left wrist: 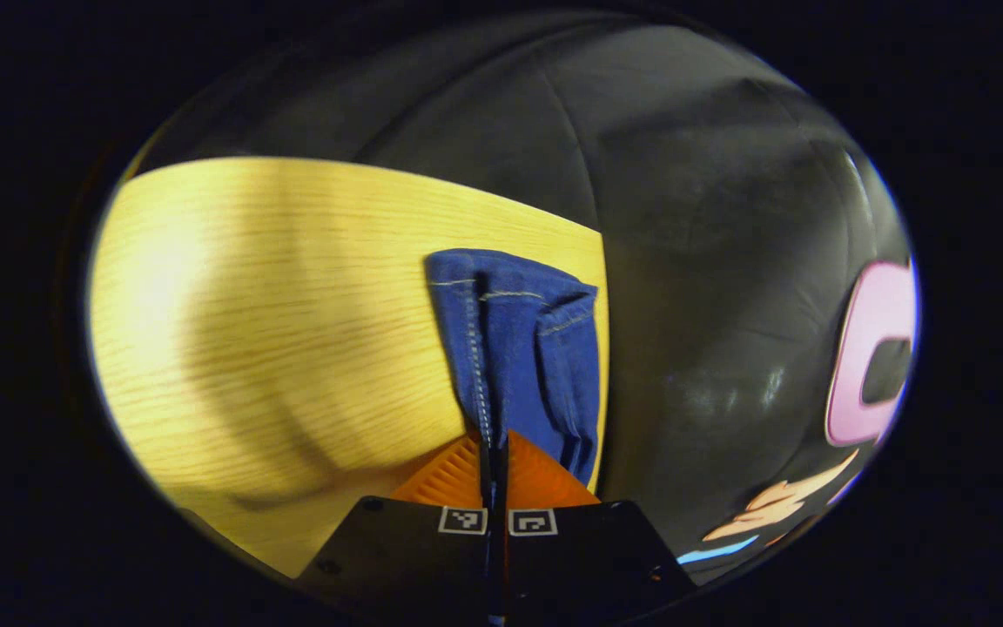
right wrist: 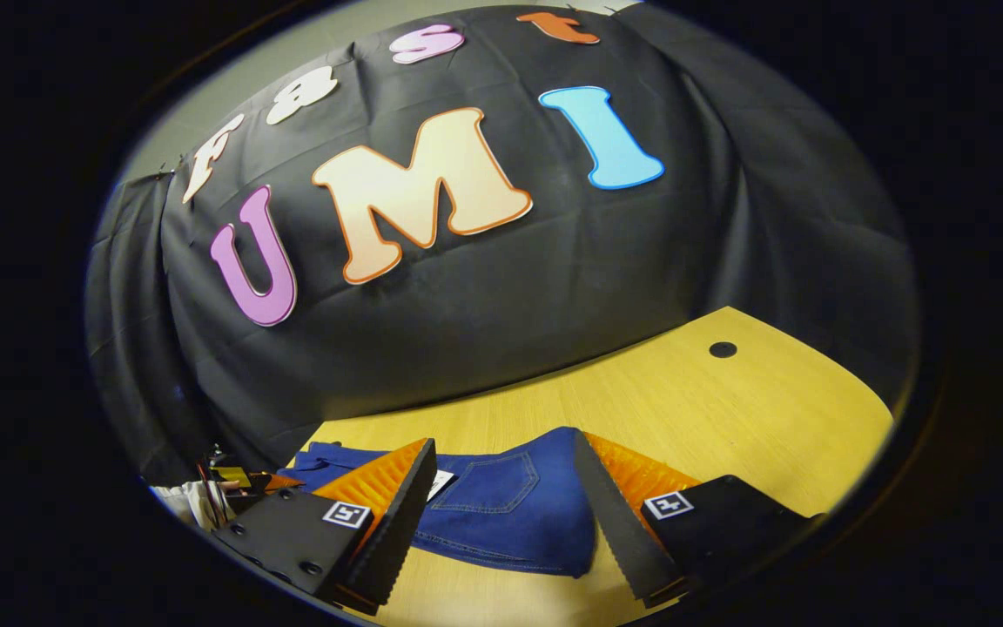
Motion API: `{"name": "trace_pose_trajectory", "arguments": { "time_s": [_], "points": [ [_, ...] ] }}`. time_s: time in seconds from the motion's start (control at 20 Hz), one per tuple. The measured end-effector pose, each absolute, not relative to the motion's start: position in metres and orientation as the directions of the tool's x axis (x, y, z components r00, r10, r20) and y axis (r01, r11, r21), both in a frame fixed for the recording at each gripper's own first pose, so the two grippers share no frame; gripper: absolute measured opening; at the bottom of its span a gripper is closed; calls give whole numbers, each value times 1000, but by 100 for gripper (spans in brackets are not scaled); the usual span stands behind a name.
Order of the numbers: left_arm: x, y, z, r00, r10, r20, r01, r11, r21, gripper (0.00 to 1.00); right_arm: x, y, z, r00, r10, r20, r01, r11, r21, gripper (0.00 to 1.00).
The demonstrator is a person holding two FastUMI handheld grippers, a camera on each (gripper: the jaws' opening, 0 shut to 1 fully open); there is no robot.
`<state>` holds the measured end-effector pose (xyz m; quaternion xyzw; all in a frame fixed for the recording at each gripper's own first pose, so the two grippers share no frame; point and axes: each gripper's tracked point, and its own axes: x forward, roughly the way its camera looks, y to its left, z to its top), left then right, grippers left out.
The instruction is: Grasp the waist and the cuffs of the jeans and fold them to make the two legs overlap; first hold the waist and fold one-third of the jeans toward the cuffs, then hold the cuffs and fold the remaining one-third in the same direction to finish folding.
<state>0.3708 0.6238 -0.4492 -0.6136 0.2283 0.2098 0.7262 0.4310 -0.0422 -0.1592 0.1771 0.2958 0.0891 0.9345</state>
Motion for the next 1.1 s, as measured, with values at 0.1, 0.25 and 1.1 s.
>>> {"name": "trace_pose_trajectory", "arguments": {
  "time_s": [0.1,0.25,1.1],
  "points": [
    [392,605,-405,876,8,-482,-466,275,-841,0,427,-56,-155,811,272,-519,-63,921,384,98],
    [410,568,-347,925,-52,-377,-326,403,-855,0,423,-80,-147,819,266,-508,-54,917,394,98],
    [383,285,-314,796,-477,-372,31,647,-762,0,384,-185,-135,825,205,-527,31,914,404,98]
  ]
}}
